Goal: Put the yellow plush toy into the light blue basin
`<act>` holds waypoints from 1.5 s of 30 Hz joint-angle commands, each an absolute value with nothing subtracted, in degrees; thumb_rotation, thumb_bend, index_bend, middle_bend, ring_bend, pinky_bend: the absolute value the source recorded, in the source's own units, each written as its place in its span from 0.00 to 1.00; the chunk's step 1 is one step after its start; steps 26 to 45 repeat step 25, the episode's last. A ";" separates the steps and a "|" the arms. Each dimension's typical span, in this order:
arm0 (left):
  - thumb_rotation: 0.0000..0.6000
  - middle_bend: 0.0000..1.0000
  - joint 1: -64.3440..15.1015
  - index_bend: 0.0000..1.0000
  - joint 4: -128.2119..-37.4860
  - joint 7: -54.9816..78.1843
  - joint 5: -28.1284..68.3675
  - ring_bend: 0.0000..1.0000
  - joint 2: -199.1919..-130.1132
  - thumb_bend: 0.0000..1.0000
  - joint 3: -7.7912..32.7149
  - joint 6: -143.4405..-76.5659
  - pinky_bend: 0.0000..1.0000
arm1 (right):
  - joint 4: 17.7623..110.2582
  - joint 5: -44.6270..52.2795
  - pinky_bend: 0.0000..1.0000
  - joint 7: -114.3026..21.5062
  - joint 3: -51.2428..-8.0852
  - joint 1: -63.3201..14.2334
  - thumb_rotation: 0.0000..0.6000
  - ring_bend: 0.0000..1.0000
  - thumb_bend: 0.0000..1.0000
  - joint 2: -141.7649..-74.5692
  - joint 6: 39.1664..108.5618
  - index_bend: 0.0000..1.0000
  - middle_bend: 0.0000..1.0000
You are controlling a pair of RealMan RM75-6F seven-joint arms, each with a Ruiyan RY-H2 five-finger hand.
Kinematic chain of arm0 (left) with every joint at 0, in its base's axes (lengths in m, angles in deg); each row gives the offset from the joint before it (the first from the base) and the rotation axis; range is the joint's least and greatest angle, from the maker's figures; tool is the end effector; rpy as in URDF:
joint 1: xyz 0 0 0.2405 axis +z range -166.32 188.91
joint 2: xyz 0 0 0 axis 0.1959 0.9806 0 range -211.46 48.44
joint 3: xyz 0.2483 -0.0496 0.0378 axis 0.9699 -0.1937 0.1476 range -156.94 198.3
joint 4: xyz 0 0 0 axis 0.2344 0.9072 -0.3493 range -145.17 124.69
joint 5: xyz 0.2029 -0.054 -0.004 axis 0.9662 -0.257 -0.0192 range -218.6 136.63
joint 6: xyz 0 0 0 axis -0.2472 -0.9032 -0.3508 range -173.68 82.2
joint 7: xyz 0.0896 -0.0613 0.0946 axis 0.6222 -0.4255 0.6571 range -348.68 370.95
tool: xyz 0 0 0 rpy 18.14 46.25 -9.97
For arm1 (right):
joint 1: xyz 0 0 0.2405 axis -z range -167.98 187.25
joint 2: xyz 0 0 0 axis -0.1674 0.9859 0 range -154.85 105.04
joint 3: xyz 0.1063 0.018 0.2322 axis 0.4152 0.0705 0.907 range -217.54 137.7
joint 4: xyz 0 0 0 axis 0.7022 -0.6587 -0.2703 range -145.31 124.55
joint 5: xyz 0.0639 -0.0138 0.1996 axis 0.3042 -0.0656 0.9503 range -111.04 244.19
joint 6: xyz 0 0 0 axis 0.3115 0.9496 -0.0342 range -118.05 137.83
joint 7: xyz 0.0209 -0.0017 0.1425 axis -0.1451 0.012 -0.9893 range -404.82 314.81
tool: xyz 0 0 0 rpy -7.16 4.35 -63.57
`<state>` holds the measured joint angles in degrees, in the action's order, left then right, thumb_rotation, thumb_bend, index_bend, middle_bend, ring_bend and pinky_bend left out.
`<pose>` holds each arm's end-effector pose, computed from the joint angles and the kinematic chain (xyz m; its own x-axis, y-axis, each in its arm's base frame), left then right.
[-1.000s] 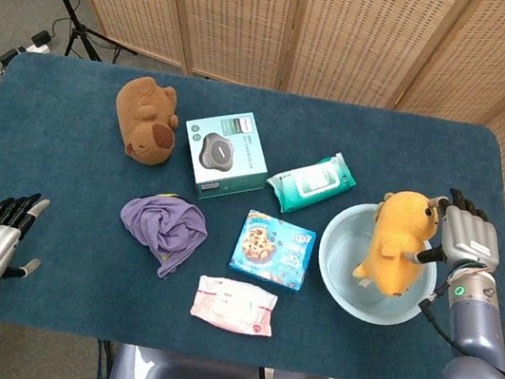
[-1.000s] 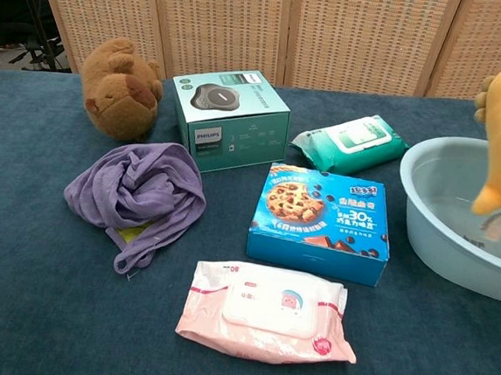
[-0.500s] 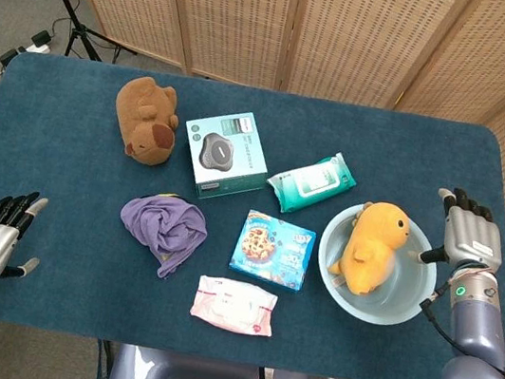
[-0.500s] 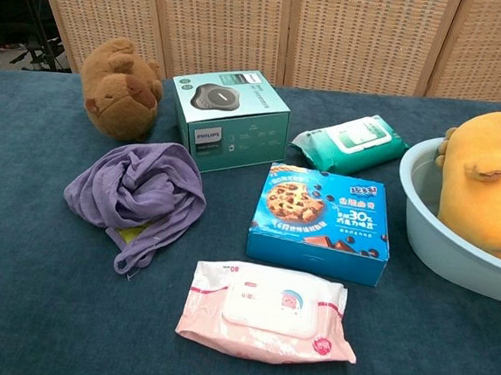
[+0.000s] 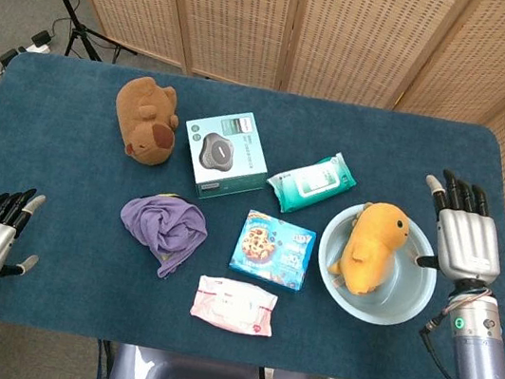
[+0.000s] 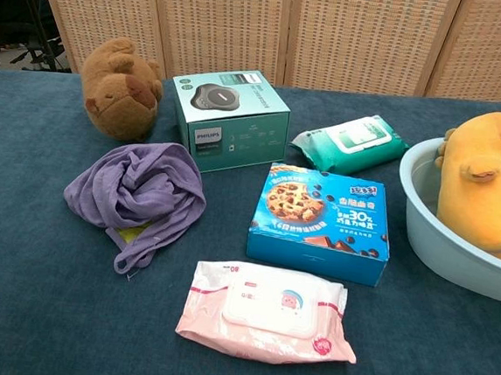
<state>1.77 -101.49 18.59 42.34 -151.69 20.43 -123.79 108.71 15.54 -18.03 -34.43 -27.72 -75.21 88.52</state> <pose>-0.3046 0.1940 0.1058 0.4386 0.1441 0.8870 0.8986 -0.0606 -0.4345 -0.1740 -0.3006 0.1950 0.5391 -0.0107 0.8422 -0.8421 -0.0251 0.5388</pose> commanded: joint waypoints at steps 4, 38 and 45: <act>1.00 0.00 2.16 0.00 -101.76 18.60 42.87 0.00 -151.66 0.18 20.27 -124.89 0.00 | 85.44 -12.18 0.00 -32.23 -45.72 -11.00 1.00 0.00 0.05 -90.04 103.61 0.06 0.00; 1.00 0.00 2.84 0.00 -102.28 19.09 43.58 0.00 -151.68 0.18 19.60 -127.05 0.00 | 67.47 -16.31 0.00 -44.83 -44.86 -0.49 1.00 0.00 0.05 -98.00 105.07 0.06 0.00; 1.00 0.00 2.84 0.00 -102.28 19.09 43.58 0.00 -151.68 0.18 19.60 -127.05 0.00 | 67.47 -16.31 0.00 -44.83 -44.86 -0.49 1.00 0.00 0.05 -98.00 105.07 0.06 0.00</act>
